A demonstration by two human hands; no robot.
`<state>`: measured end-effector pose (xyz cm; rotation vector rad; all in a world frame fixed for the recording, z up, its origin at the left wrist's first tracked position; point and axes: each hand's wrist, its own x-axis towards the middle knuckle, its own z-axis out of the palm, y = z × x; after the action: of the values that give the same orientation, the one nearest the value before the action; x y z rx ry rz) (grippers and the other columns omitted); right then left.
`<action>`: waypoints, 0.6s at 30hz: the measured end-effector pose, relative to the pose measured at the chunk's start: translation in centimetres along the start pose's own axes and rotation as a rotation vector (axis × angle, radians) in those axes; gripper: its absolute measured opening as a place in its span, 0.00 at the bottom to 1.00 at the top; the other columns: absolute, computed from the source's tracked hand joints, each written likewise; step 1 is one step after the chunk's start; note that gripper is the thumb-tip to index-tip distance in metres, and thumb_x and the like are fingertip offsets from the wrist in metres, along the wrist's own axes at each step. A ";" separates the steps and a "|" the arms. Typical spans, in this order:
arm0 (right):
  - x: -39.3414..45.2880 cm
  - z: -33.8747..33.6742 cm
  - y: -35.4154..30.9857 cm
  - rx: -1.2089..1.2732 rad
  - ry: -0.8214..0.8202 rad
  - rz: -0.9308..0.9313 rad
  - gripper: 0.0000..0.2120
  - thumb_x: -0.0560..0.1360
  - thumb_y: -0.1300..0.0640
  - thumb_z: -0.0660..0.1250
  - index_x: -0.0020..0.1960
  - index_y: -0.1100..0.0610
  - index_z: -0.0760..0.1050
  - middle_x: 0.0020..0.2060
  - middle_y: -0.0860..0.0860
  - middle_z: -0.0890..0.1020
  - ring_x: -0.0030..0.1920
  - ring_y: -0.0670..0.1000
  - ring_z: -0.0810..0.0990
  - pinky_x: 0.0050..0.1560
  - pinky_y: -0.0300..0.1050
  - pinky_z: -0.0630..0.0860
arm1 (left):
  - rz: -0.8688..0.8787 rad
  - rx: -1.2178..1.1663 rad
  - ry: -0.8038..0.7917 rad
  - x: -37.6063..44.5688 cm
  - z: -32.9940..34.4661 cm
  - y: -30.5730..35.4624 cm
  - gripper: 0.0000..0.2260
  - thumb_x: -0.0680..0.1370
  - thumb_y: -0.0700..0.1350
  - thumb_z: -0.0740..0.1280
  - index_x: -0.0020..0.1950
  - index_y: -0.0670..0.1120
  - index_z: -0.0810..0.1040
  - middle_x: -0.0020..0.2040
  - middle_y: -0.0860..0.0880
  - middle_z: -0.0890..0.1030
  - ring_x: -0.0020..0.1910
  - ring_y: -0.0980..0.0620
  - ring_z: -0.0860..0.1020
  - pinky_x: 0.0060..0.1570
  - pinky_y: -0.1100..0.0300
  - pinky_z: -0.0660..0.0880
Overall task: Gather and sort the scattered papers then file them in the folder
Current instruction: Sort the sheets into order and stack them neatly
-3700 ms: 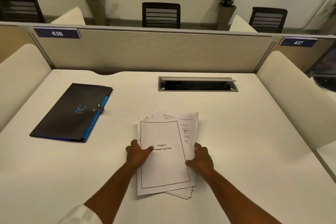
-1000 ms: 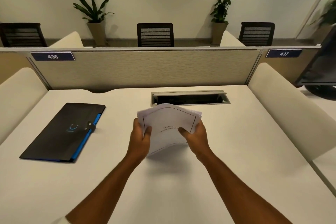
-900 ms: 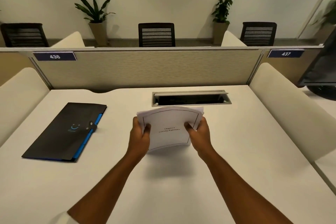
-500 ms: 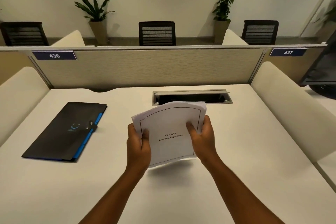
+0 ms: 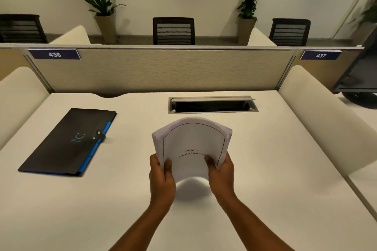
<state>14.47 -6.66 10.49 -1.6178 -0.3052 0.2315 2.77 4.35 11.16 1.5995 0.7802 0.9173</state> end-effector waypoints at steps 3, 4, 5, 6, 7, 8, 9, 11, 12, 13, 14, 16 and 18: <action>0.4 -0.7 0.8 -0.032 -0.027 0.029 0.14 0.78 0.57 0.72 0.59 0.43 0.76 0.49 0.39 0.84 0.52 0.43 0.83 0.47 0.36 0.82 | -0.029 0.036 -0.033 0.2 -0.2 -0.7 0.17 0.83 0.43 0.59 0.53 0.69 0.65 0.48 0.64 0.77 0.48 0.62 0.78 0.40 0.69 0.78; 0.2 -0.8 1.4 -0.060 -0.060 0.069 0.14 0.78 0.58 0.71 0.61 0.45 0.76 0.49 0.42 0.84 0.53 0.46 0.83 0.49 0.39 0.83 | -0.054 0.061 -0.056 0.3 -0.1 -0.9 0.17 0.83 0.42 0.59 0.53 0.68 0.65 0.49 0.63 0.77 0.49 0.60 0.78 0.39 0.70 0.77; 0.0 -0.9 2.0 -0.083 -0.097 0.111 0.14 0.79 0.60 0.70 0.62 0.48 0.76 0.51 0.44 0.84 0.54 0.49 0.83 0.51 0.40 0.83 | -0.069 0.088 -0.082 0.5 0.0 -1.2 0.15 0.83 0.42 0.59 0.54 0.65 0.65 0.50 0.62 0.77 0.50 0.59 0.78 0.38 0.70 0.77; -0.2 -1.0 2.5 -0.098 -0.119 0.135 0.13 0.79 0.61 0.69 0.62 0.50 0.76 0.52 0.46 0.84 0.55 0.51 0.83 0.52 0.40 0.82 | -0.075 0.112 -0.099 0.9 0.1 -1.4 0.14 0.83 0.41 0.59 0.54 0.63 0.65 0.51 0.61 0.76 0.50 0.58 0.79 0.37 0.70 0.77; -0.3 -1.2 2.8 -0.104 -0.121 0.142 0.12 0.79 0.62 0.69 0.61 0.51 0.77 0.51 0.46 0.84 0.55 0.51 0.83 0.51 0.37 0.81 | -0.079 0.138 -0.113 1.4 0.2 -1.6 0.11 0.83 0.41 0.59 0.56 0.58 0.65 0.51 0.59 0.76 0.51 0.56 0.79 0.37 0.69 0.76; -0.1 -1.3 2.9 -0.104 -0.107 0.143 0.12 0.79 0.62 0.69 0.60 0.51 0.77 0.51 0.46 0.84 0.55 0.51 0.84 0.49 0.34 0.80 | -0.081 0.165 -0.128 2.0 0.4 -1.5 0.09 0.83 0.41 0.59 0.56 0.55 0.66 0.50 0.58 0.76 0.51 0.54 0.79 0.37 0.69 0.75; 0.1 -1.4 2.7 -0.095 -0.084 0.149 0.11 0.78 0.62 0.70 0.58 0.51 0.77 0.50 0.46 0.85 0.54 0.51 0.84 0.47 0.33 0.79 | -0.077 0.188 -0.142 2.5 0.5 -1.2 0.08 0.83 0.41 0.59 0.57 0.53 0.66 0.50 0.58 0.76 0.51 0.53 0.79 0.39 0.70 0.74; 0.9 -1.4 2.1 -0.038 -0.030 0.189 0.12 0.77 0.62 0.71 0.58 0.51 0.78 0.50 0.46 0.85 0.52 0.50 0.85 0.47 0.34 0.79 | -0.065 0.193 -0.135 2.9 0.5 -0.7 0.10 0.82 0.41 0.62 0.59 0.52 0.65 0.52 0.56 0.76 0.54 0.52 0.78 0.47 0.66 0.76; 1.3 -1.4 1.9 0.011 -0.003 0.212 0.12 0.77 0.62 0.71 0.57 0.50 0.78 0.49 0.45 0.86 0.52 0.49 0.85 0.46 0.34 0.79 | -0.070 0.174 -0.088 2.8 0.5 -0.7 0.13 0.80 0.42 0.64 0.61 0.52 0.64 0.57 0.53 0.75 0.57 0.51 0.76 0.54 0.61 0.76; 1.7 -1.4 1.6 0.067 0.026 0.234 0.12 0.77 0.62 0.71 0.56 0.49 0.79 0.48 0.43 0.86 0.51 0.47 0.85 0.45 0.33 0.79 | -0.105 0.160 -0.008 2.5 0.5 -0.9 0.19 0.78 0.43 0.68 0.65 0.50 0.63 0.62 0.50 0.72 0.62 0.50 0.73 0.61 0.56 0.74; 1.9 -1.3 1.3 0.129 0.064 0.256 0.12 0.77 0.63 0.72 0.55 0.49 0.79 0.47 0.42 0.86 0.50 0.45 0.85 0.44 0.32 0.79 | -0.199 0.136 0.089 2.2 0.5 -1.1 0.26 0.76 0.44 0.71 0.68 0.48 0.61 0.67 0.49 0.68 0.67 0.48 0.70 0.66 0.53 0.71; 2.4 -1.0 1.0 0.298 0.135 0.336 0.14 0.76 0.64 0.73 0.58 0.51 0.79 0.48 0.44 0.86 0.51 0.47 0.85 0.50 0.39 0.82 | -0.562 -0.024 0.198 2.0 0.2 -1.1 0.39 0.72 0.49 0.76 0.74 0.47 0.55 0.72 0.46 0.63 0.71 0.44 0.66 0.68 0.46 0.68; 2.7 -0.5 0.9 0.428 0.140 0.424 0.17 0.75 0.66 0.73 0.63 0.57 0.78 0.54 0.53 0.86 0.56 0.56 0.84 0.62 0.54 0.79 | -0.869 -0.344 0.087 2.2 -0.1 -1.3 0.40 0.71 0.53 0.76 0.75 0.44 0.59 0.69 0.44 0.70 0.67 0.43 0.71 0.63 0.41 0.72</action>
<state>17.20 -6.29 9.70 -1.2485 0.1920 0.4707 3.70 6.52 10.24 0.7828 1.1695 0.4404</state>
